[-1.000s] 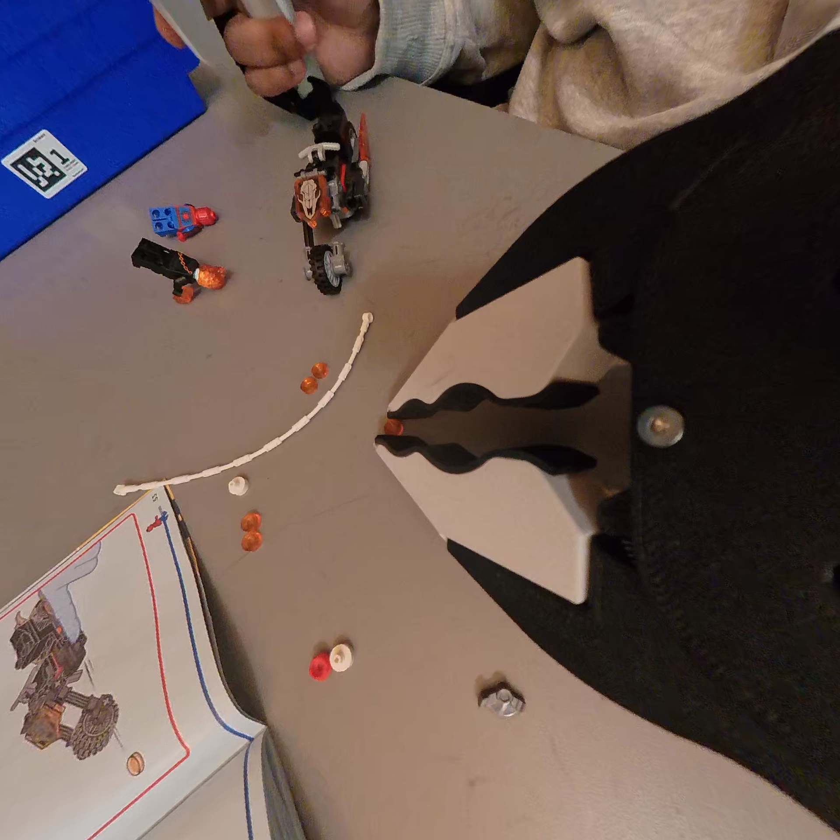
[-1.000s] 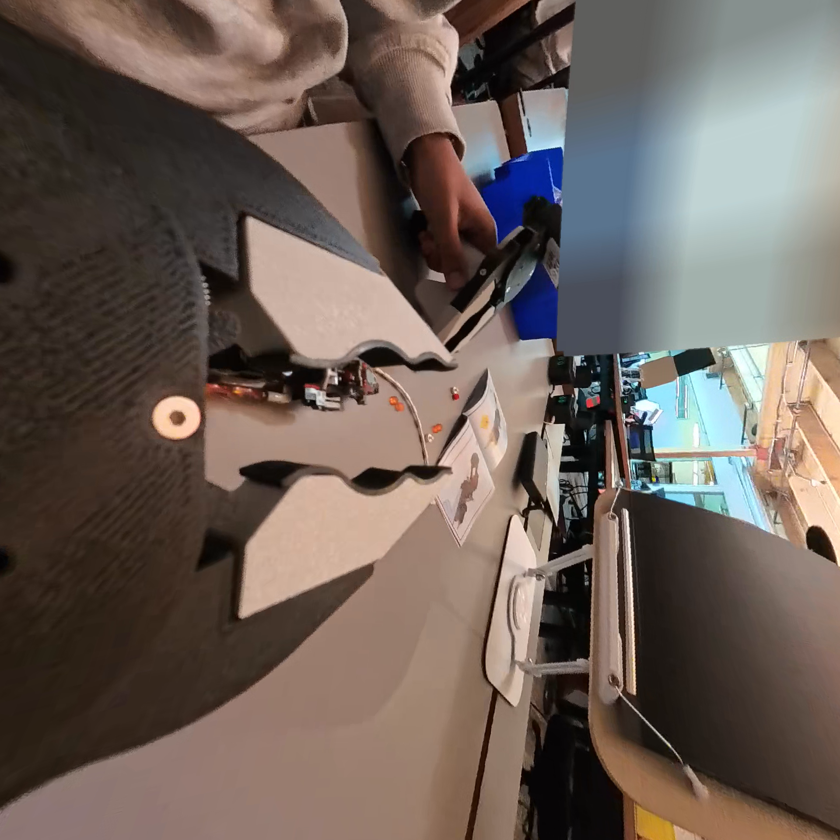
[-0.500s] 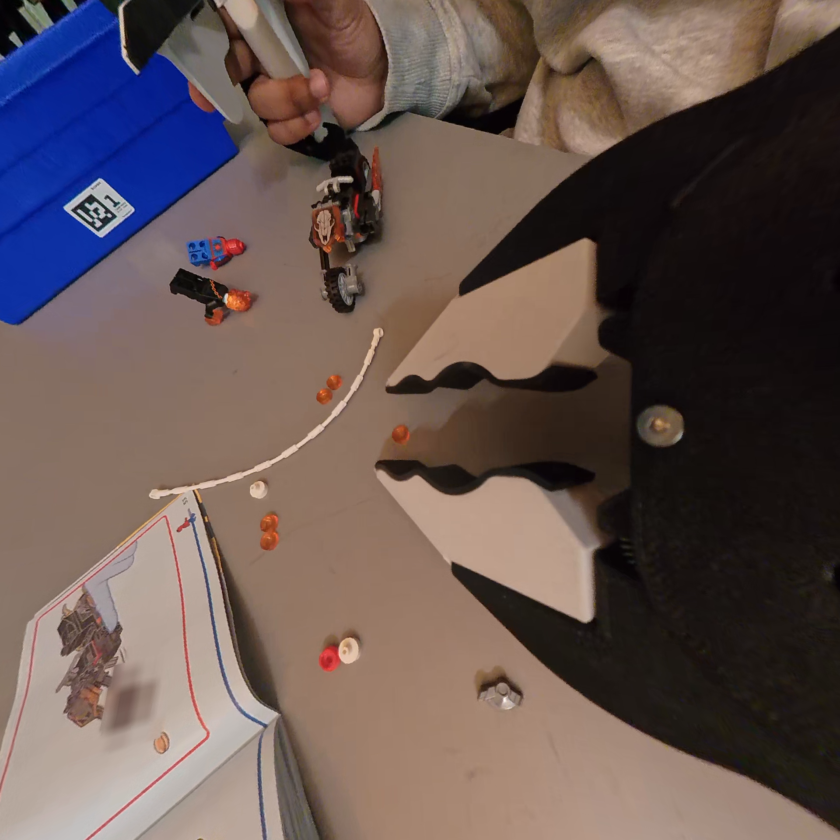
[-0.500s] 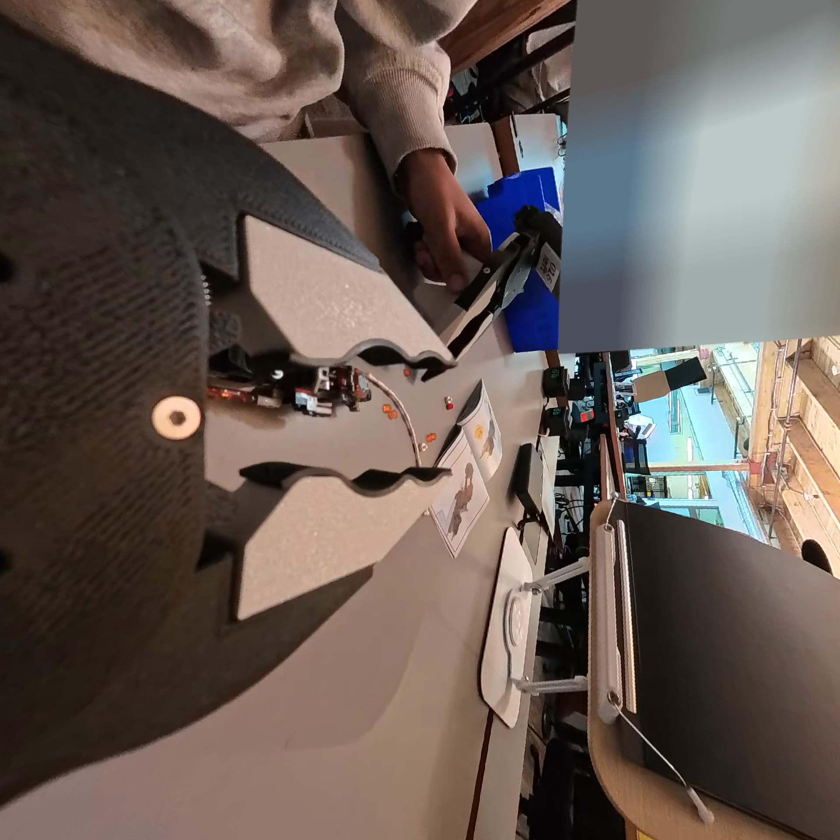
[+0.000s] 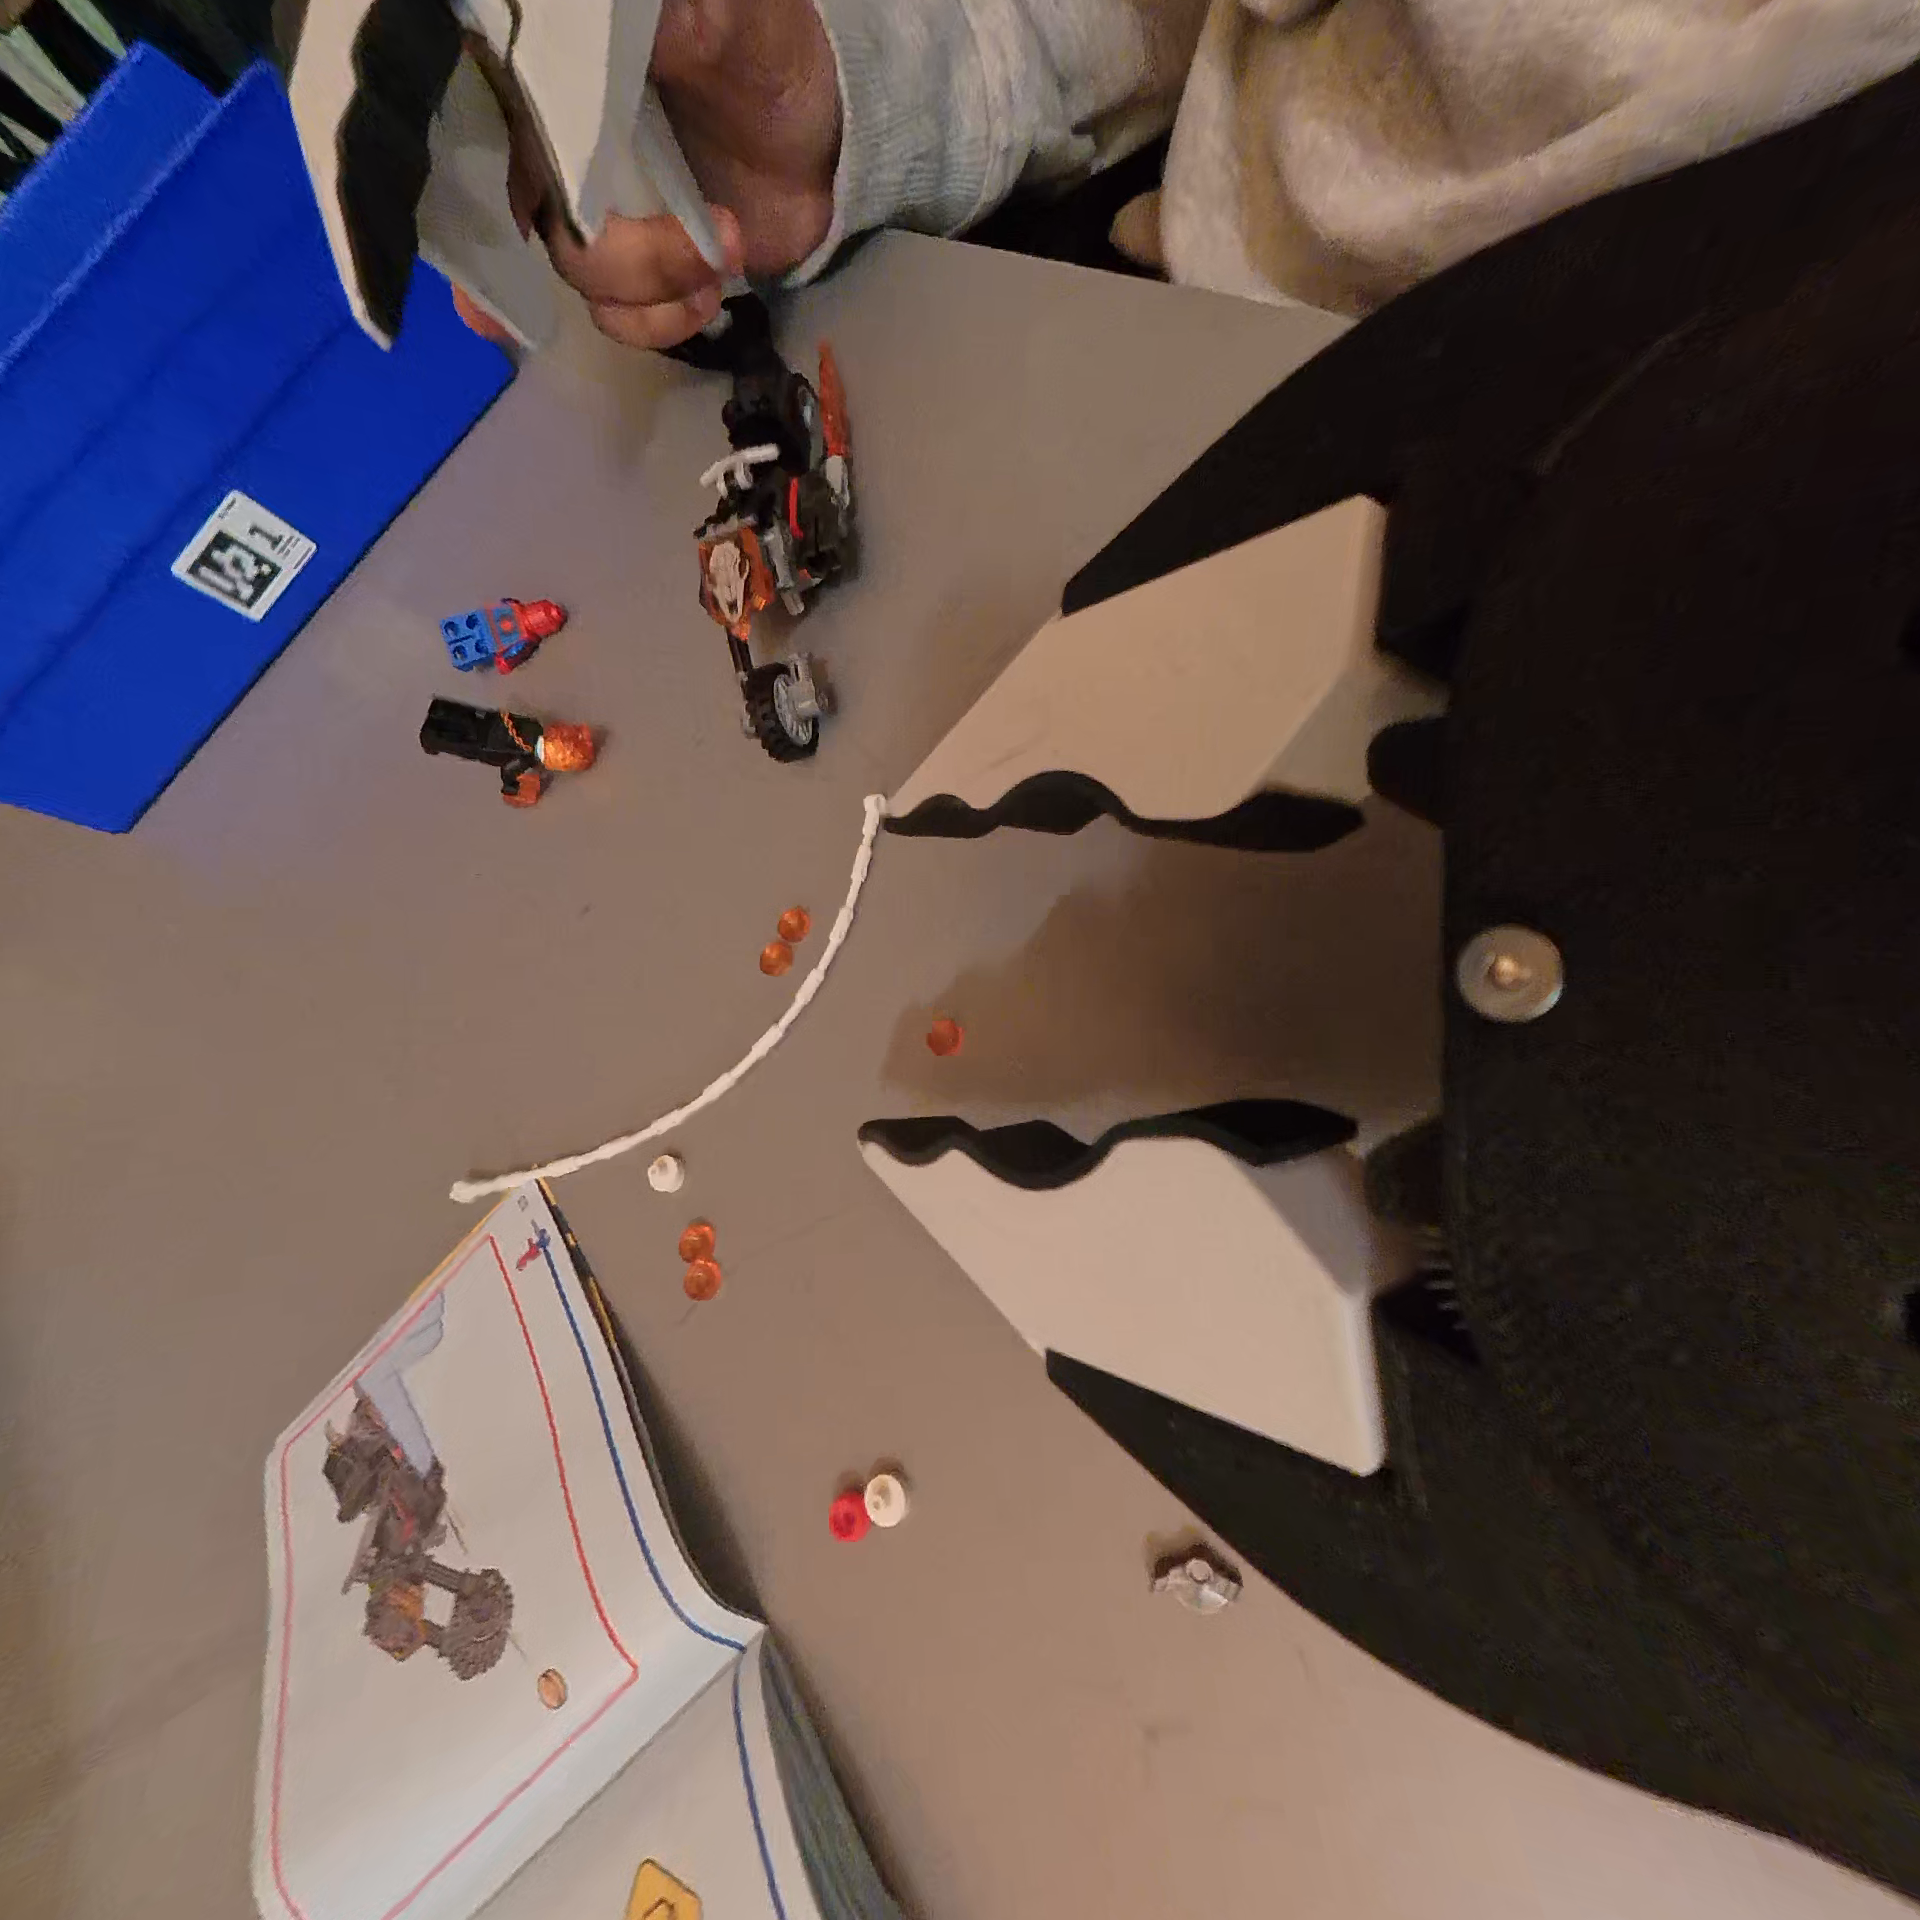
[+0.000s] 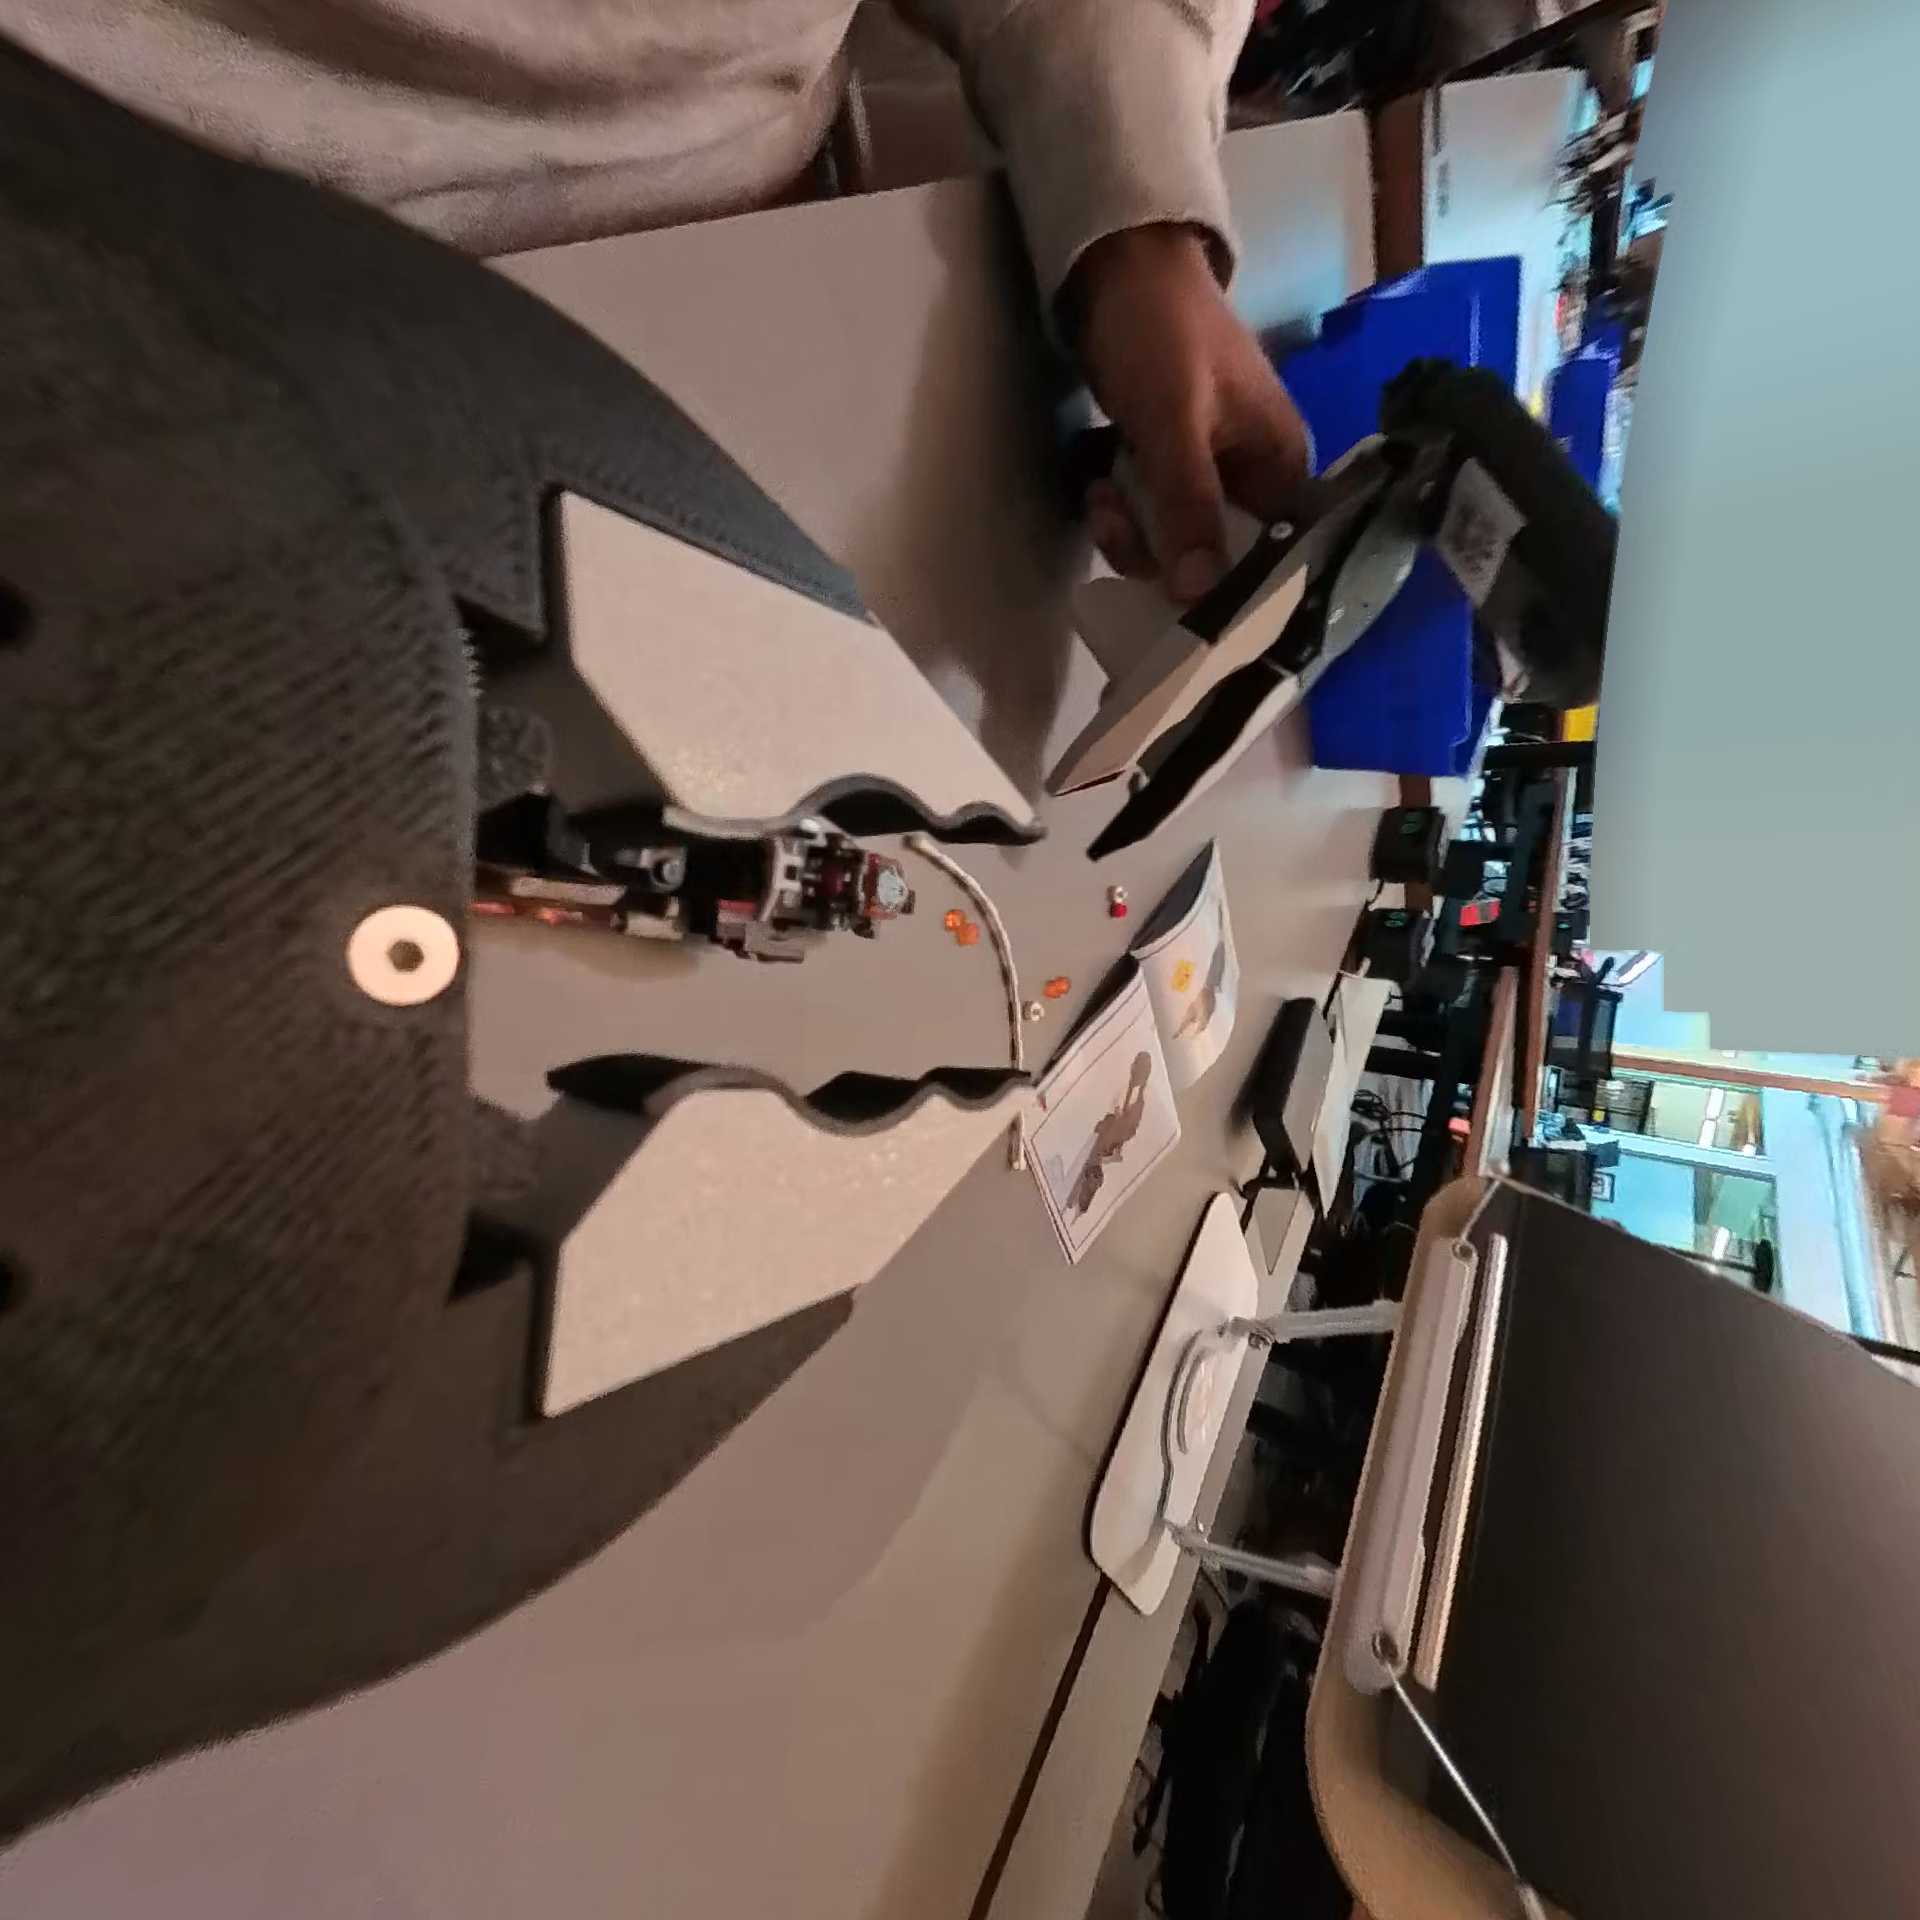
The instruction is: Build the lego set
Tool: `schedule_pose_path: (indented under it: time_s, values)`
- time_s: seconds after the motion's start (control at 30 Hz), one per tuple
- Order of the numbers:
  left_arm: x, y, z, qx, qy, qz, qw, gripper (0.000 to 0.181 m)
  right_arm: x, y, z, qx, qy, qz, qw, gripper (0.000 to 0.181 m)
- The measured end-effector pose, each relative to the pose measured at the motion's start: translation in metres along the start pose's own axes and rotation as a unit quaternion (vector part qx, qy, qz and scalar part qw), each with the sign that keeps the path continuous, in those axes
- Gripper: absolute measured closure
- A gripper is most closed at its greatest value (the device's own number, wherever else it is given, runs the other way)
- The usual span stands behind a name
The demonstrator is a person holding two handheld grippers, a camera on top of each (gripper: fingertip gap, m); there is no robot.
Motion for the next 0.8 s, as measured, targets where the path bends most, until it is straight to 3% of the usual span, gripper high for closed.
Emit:
schedule_pose_path:
  time_s: [0.1, 0.33, 0.57, 0.7, 0.8]
  values:
    - [-0.009, -0.013, -0.005, 0.016, -0.023, 0.037, 0.999, 0.128, 0.003, 0.004, 0.002, -0.001, 0.011, -0.020, 1.000, 0.141]
    - [-0.031, -0.015, -0.020, -0.030, -0.097, 0.129, 0.986, 0.117, -0.002, 0.002, -0.001, -0.002, -0.008, -0.007, 1.000, 0.142]
    - [-0.039, -0.005, -0.027, -0.057, -0.125, 0.129, 0.982, 0.103, -0.009, -0.005, -0.006, 0.012, -0.033, 0.015, 0.999, 0.143]
    - [-0.062, -0.015, -0.049, -0.061, -0.211, 0.154, 0.963, 0.097, -0.020, -0.018, -0.015, 0.028, -0.079, 0.061, 0.995, 0.144]
    - [-0.070, -0.003, -0.059, -0.098, -0.247, 0.145, 0.953, 0.091, -0.026, -0.027, -0.022, 0.032, -0.111, 0.104, 0.988, 0.141]
Point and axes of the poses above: each gripper's, where its closed fingertips meet, z out along the fingers, x out of its underside, y = z × x across the jaws, the point moved 1 cm from there along -z, back along the fingers, and after that the axes turned 9 degrees about -y, right-handed, at the moved point
